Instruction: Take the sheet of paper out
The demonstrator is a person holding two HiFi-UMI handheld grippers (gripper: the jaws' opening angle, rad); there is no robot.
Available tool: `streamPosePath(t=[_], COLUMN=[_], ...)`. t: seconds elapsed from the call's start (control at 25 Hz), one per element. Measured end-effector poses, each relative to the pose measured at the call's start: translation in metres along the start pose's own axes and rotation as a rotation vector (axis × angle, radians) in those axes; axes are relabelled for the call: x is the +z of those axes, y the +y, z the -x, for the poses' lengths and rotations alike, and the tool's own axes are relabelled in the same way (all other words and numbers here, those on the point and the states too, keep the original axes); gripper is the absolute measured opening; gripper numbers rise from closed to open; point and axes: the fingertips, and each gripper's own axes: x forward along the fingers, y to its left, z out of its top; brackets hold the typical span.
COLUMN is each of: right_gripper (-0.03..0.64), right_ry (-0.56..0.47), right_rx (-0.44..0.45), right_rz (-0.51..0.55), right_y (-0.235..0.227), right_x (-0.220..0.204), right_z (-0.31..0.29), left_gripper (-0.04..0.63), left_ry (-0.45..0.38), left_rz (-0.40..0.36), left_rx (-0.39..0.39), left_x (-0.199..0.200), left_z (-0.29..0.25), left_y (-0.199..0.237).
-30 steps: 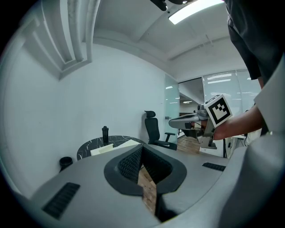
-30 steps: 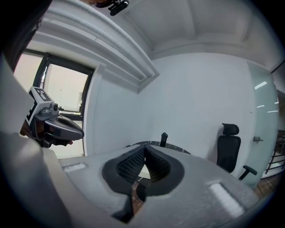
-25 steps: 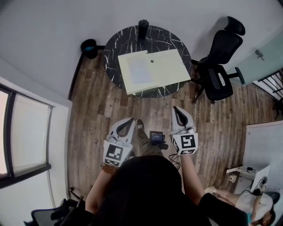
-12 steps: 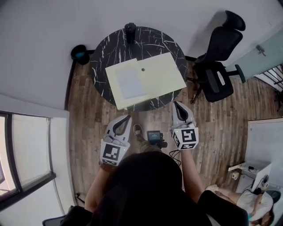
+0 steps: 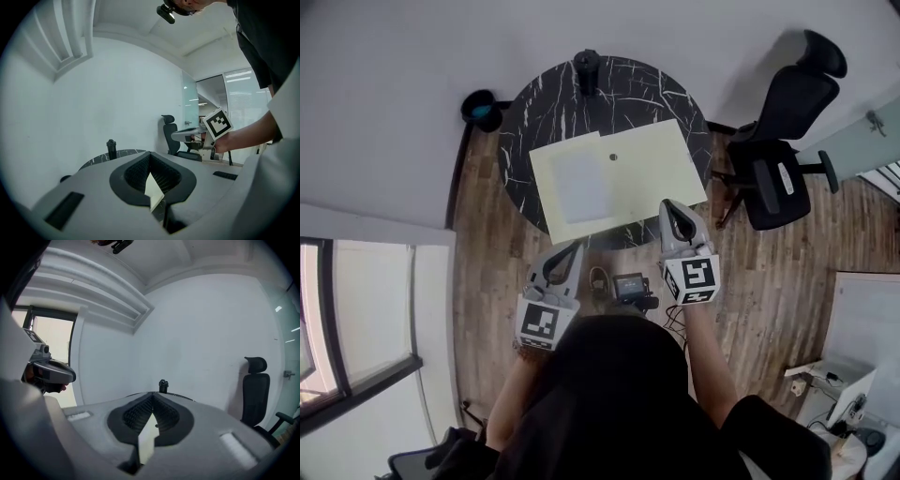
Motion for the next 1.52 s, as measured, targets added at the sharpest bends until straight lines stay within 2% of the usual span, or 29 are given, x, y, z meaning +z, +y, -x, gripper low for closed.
streamPosePath(t=[0.2, 0.36, 0.48, 0.64, 0.72, 0.84, 0.96, 1.04, 1.24, 1.4, 1.52], right_gripper=[-0.002, -0.002, -0.002, -0.002, -0.002, -0.002, -0.002, -0.002, 0.000, 0.002, 0.013], right_ry=[0.002, -0.015, -0.025, -0.005, 0.016, 0.062, 0.141, 0.221, 0.375, 0.405, 0.455], right_rx=[0.038, 0.042, 0.068, 0.145, 0.176, 0.209, 0.266, 0.327, 0.435, 0.493, 0.538], right_rz=[0.002, 0.016, 0.057, 0.215, 0.239, 0.235, 0.282, 0.341, 0.590, 0.661, 0.672], right_y=[0.010, 0.013, 0.018, 0.026, 0.028, 0.025, 0.030, 0.038, 0.054, 0.065, 0.071], right_x=[-0.001, 0.013, 0.024, 0.029, 0.024, 0.007, -0.022, -0.048, -0.105, -0.138, -0.165], right_z=[-0.035, -0.057, -0.068, -0.089, -0.102, -0.121, -0.142, -0.153, -0.172, -0.183, -0.190], left_gripper=[-0.005, -0.006, -0.006, -0.006, -0.006, -0.006, -0.006, -0.006, -0.006, -0.006, -0.006], left_ry=[0.001, -0.013, -0.044, -0.034, -0.019, 0.005, 0.026, 0.043, 0.079, 0.088, 0.093], left_rz=[0.002, 0.072, 0.008, -0.016, -0.024, -0.013, 0.007, 0.016, 0.027, 0.034, 0.036], left_rx=[0.003, 0.004, -0.030, -0.055, -0.059, -0.040, -0.008, 0.011, 0.049, 0.074, 0.081], left_x=[-0.015, -0.007, -0.009, -0.009, -0.012, -0.019, -0.029, -0.036, -0.049, -0.053, -0.054], left_z=[-0.014, -0.030, -0.042, -0.055, -0.055, -0.052, -0.044, -0.037, -0.025, -0.020, -0.019], left_y=[0.022, 0.034, 0.046, 0.059, 0.067, 0.080, 0.093, 0.098, 0.109, 0.114, 0.117])
